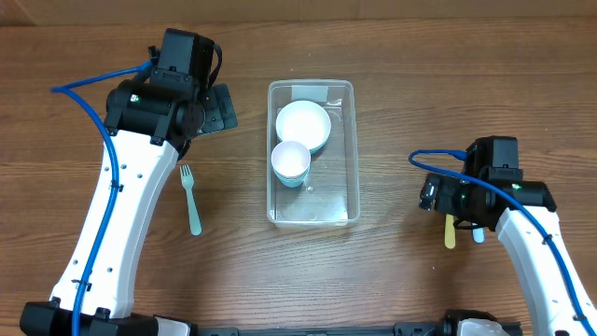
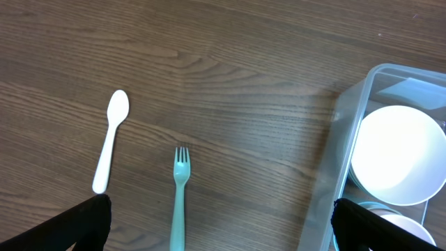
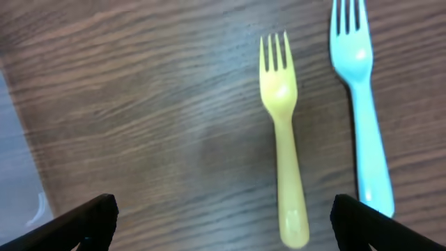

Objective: Pack container
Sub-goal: 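Move right gripper down to the yellow fork and grasp its handle, then carry the yellow fork with right gripper into the container and release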

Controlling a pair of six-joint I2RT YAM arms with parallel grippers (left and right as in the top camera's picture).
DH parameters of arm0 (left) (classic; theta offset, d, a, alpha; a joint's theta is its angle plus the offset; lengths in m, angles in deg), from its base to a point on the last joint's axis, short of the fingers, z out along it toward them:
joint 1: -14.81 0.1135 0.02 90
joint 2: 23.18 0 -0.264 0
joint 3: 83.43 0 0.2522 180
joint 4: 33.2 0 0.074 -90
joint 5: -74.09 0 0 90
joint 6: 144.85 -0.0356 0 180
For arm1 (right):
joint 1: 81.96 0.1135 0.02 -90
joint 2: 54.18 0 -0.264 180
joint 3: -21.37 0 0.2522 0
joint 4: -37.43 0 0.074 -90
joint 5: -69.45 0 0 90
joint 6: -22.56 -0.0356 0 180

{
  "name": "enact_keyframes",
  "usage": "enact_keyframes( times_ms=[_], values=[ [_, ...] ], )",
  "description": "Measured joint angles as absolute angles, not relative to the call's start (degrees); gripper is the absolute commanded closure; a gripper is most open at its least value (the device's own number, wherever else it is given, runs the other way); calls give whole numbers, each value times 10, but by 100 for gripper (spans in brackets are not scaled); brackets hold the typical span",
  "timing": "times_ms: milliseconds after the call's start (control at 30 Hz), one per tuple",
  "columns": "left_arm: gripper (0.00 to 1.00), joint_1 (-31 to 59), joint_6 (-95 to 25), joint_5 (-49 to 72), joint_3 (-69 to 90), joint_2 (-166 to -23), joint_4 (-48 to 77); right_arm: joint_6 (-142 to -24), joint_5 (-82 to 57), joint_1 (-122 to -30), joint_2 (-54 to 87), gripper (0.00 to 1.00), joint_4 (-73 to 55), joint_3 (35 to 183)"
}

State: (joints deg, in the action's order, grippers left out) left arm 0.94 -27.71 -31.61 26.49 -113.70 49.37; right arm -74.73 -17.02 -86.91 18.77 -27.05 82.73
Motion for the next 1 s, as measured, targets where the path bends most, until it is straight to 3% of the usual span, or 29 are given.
enact_keyframes(
  times_ms=[400, 633, 700, 733, 833, 1000],
  values=[
    [0, 9, -277, -316, 265, -1137, 494, -741, -240, -869, 356, 1, -204, 825],
    [0, 9, -277, -316, 265, -1137, 494, -708, -227, -868, 354, 16, -111, 777],
    [0, 9, -277, -316, 265, -1137, 494, -704, -231, -868, 344, 28, -93, 762],
    [0, 9, -277, -316, 265, -1137, 494, -701, -235, -868, 341, 41, -87, 756],
    [0, 9, -277, -316, 265, -1137, 494, -691, -237, -871, 340, 65, -80, 755],
    [0, 9, -277, -316, 265, -1137, 494, -687, -240, -872, 340, 83, -83, 754]
  ],
)
